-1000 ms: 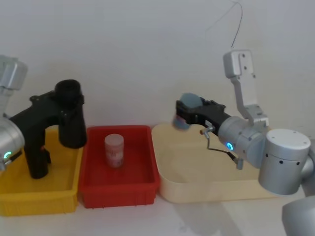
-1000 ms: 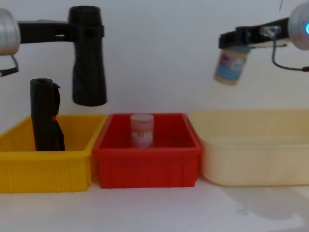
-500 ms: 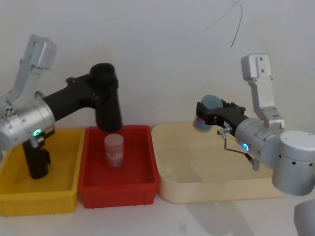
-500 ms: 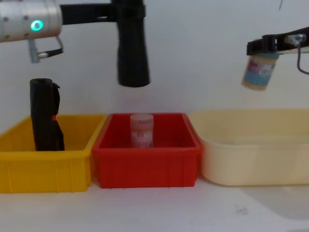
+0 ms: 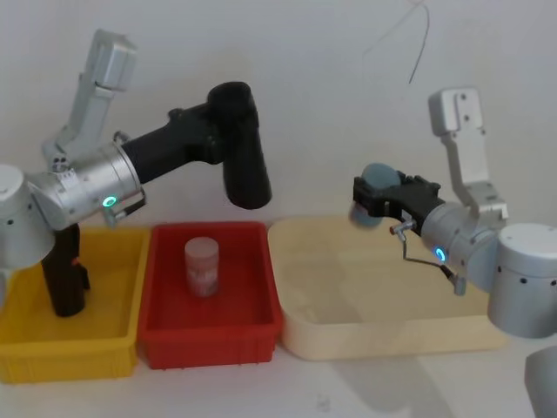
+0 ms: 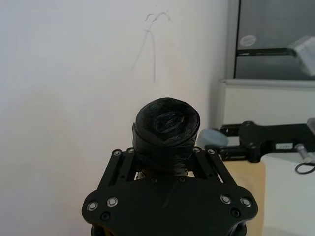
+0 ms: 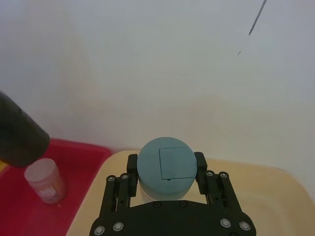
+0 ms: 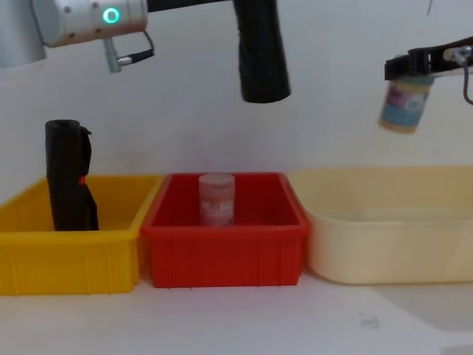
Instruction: Pick up the garbage bag with the one hand and transfer it to the other hand.
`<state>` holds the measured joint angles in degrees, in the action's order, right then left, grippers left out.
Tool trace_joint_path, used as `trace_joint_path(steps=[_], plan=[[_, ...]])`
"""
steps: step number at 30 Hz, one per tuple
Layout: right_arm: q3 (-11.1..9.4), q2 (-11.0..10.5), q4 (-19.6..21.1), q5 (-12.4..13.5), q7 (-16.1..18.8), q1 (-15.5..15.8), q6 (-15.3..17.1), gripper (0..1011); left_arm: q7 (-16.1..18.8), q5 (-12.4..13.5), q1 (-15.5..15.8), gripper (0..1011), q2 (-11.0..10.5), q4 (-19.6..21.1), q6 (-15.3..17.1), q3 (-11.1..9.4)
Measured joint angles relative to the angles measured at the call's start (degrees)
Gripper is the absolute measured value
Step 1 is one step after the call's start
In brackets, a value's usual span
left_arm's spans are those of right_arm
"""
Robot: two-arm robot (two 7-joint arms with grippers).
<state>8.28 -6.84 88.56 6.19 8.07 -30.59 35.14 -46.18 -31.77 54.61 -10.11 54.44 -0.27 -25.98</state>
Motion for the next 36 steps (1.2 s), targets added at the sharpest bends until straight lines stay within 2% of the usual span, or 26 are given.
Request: trace_joint_path(steps=[9,15,23,32,34,36], plan=[[0.81,-0.05,-3.0,-2.52,-2.02,-0.48,0.45,664,-4.04,-0.6,4.31,424,2.81,-8.88,-2.66,-1.46],[1.28,-0.08,-5.16,-4.67,-4.27,-0.37,0.43,663,-5.57,-0.6,6.18,425,3.97,-13.22,-3.82,-2.15],[1.62,-0.22,-7.56,-6.98,-6.56,-0.23,-0.01,664,-6.67,-0.6,7.48,424,4.83,-16.27,-4.72,-2.62],[1.69,-0.33,-8.88,-8.11,-7.42,-0.18,-0.45,668,-7.34,-0.58,8.28,424,5.34,-18.16,-5.22,-2.92],[1.7,-0.36,-9.14,-8.31,-7.55,-0.17,-0.54,702,-7.45,-0.57,8.4,425,5.42,-18.48,-5.3,-2.97],[1.71,-0.36,-9.36,-8.46,-7.66,-0.17,-0.6,795,-7.55,-0.56,8.53,425,5.49,-18.72,-5.37,-3.01]])
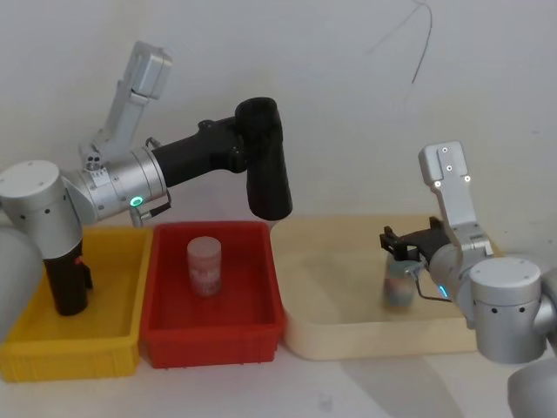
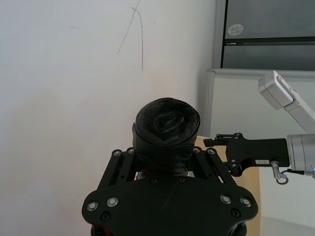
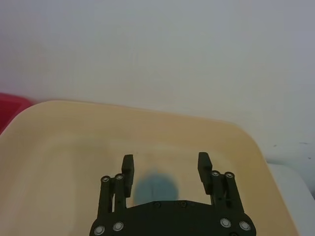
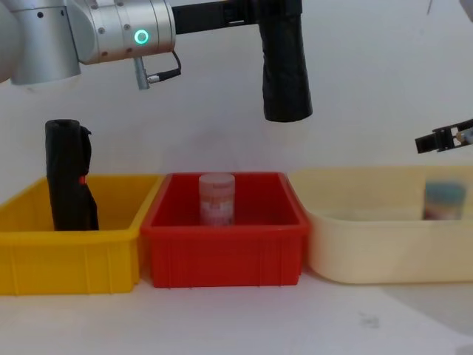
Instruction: Pick up the garbage bag with the one hand and transfer it to the other hand.
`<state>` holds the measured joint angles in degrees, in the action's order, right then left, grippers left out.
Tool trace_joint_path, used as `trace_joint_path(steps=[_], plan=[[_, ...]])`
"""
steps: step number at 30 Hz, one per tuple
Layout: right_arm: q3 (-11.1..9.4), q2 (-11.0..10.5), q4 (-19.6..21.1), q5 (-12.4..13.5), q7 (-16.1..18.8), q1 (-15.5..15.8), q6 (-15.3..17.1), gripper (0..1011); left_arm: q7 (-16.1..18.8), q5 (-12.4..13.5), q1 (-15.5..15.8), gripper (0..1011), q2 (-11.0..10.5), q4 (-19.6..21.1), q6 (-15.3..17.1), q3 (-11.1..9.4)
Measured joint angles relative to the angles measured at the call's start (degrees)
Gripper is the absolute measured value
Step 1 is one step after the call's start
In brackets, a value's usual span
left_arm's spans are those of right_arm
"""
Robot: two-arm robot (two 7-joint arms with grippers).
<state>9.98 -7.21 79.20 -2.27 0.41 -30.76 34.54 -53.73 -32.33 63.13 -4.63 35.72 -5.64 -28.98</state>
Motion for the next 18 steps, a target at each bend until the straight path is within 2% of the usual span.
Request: trace_joint_path(steps=[9,18], plan=[[0.06,-0.04,-0.48,-0.39,-0.31,0.0,-0.17,1002,-0.2,0.04,0.27,424,0.16,-0.62,-0.18,-0.09],[0.16,-0.28,-0.11,-0.54,0.06,0.32,-0.39,1001,-0.31,0.06,0.38,425,0.24,-0.93,-0.24,-0.15]])
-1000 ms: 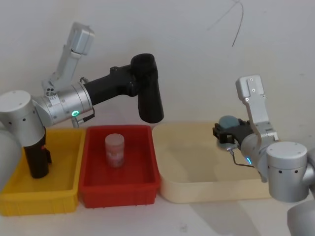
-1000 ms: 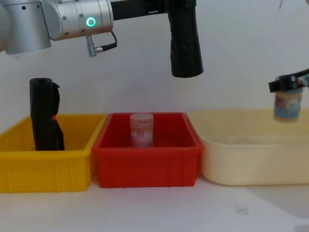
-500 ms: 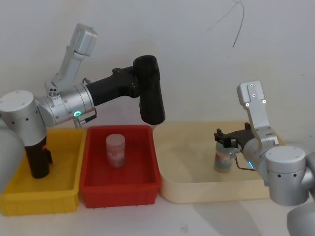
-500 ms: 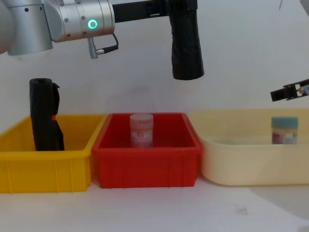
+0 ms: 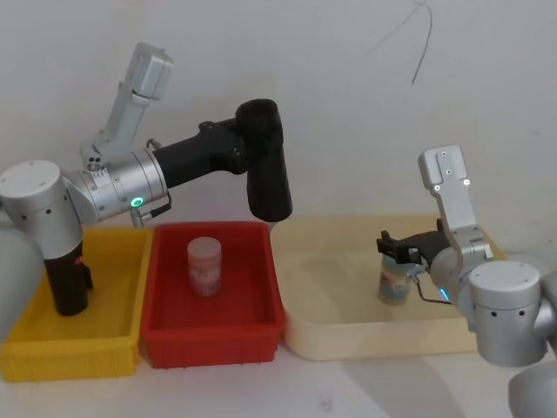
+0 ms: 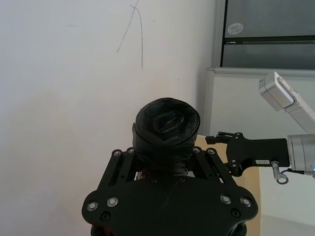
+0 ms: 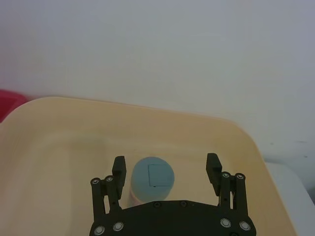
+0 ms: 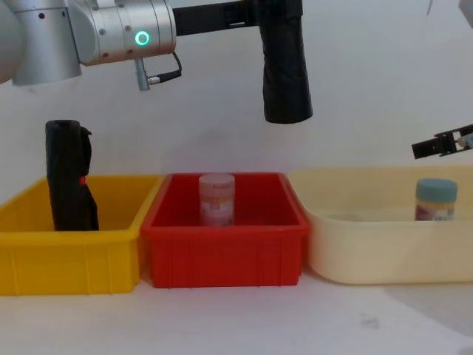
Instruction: Pick up the garbage bag with the one hand and transfer it to the other hand.
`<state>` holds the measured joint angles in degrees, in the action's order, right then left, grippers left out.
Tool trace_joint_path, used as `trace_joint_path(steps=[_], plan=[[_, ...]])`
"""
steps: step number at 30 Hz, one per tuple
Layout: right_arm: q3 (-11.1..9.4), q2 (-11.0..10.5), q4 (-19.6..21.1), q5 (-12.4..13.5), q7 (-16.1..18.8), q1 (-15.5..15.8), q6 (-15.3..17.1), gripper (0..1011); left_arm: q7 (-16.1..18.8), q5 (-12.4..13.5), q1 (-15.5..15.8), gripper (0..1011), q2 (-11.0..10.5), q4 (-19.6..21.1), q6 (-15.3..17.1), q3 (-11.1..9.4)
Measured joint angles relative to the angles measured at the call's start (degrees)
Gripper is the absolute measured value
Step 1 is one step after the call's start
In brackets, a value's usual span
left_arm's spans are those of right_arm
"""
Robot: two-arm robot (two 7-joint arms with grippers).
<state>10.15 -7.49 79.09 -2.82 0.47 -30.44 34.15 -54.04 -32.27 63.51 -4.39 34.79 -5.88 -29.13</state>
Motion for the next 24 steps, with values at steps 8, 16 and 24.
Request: trace_joint_path(steps=[8,16,24], plan=[[0.28,-0.96,2.19,0.55,2.64,1.13,-0.63,1001,-0.06,0.0,0.05,424,0.04,-0.13,-0.04,-0.04],[0.4,-2.66,5.91,2.3,7.56,3.05,-1.89,1001,-0.09,0.0,0.09,424,0.07,-0.2,-0.08,-0.04],[0.54,-4.85,9.13,4.71,13.28,4.87,-4.02,1001,-0.09,-0.01,0.11,424,0.08,-0.24,-0.08,-0.04]])
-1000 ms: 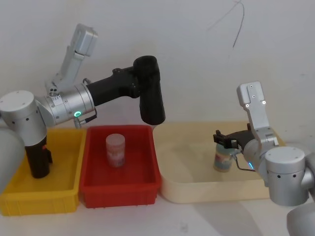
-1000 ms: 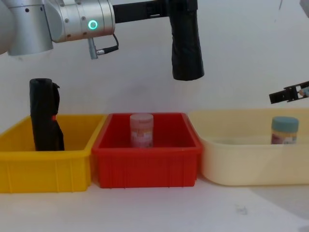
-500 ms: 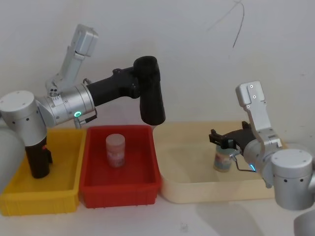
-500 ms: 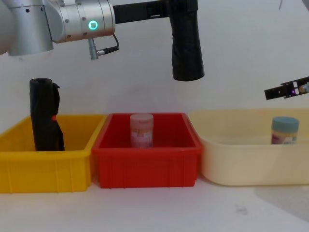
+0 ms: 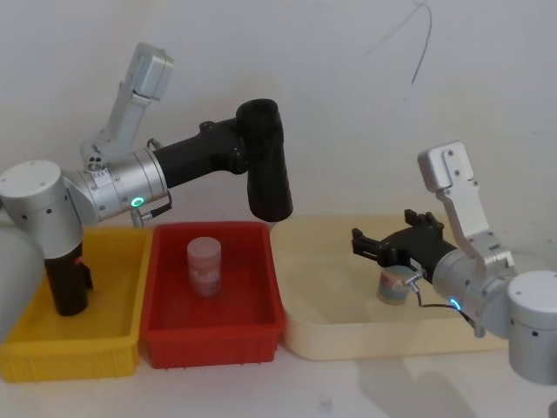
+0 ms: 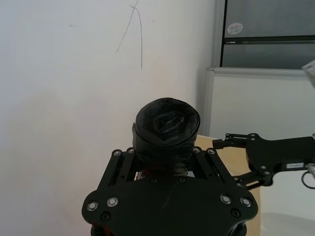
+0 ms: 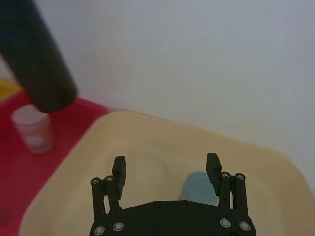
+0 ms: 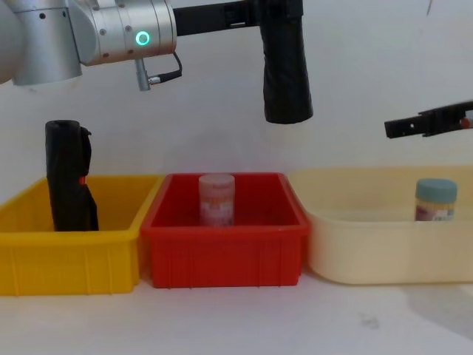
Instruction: Pick up the garbage bag with the one hand and transfer it to the other hand.
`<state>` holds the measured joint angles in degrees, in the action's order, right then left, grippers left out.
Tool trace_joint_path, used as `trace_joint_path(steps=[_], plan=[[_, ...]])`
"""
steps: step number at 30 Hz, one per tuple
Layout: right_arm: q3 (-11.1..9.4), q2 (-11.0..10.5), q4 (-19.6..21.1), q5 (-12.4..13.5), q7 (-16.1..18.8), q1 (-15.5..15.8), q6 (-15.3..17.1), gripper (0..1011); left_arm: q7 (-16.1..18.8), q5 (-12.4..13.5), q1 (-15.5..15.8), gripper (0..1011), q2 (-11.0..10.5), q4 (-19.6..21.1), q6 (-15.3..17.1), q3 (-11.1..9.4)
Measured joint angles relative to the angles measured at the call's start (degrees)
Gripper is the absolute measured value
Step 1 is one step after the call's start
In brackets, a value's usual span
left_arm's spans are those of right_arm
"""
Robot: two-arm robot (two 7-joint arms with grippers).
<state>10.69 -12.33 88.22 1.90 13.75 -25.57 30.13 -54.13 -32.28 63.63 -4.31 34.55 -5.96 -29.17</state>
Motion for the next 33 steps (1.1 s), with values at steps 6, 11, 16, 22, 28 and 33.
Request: trace_joint_path(steps=[6,11,16,22,28,33], plan=[[0.26,-1.43,1.79,1.9,4.16,0.95,-2.02,1001,0.0,0.0,0.0,424,0.0,-0.03,0.0,0.0],[0.6,-2.45,2.96,3.36,7.17,1.58,-3.86,1001,0.0,0.0,0.0,424,0.0,-0.03,0.0,0.0],[1.14,-3.25,3.89,4.92,10.35,2.1,-6.04,1001,0.0,0.0,0.0,424,0.0,-0.02,0.0,0.0],[2.41,-3.47,4.58,6.42,13.44,2.25,-8.84,1001,0.0,0.0,0.0,425,0.0,-0.03,0.0,0.01],[3.49,-2.98,4.71,7.02,14.52,1.94,-10.36,1001,0.0,0.0,0.0,425,0.0,-0.03,0.01,0.0],[4.55,-1.83,4.76,6.68,13.24,1.64,-10.87,1001,0.0,0.0,0.0,425,0.0,-0.02,0.01,0.01]])
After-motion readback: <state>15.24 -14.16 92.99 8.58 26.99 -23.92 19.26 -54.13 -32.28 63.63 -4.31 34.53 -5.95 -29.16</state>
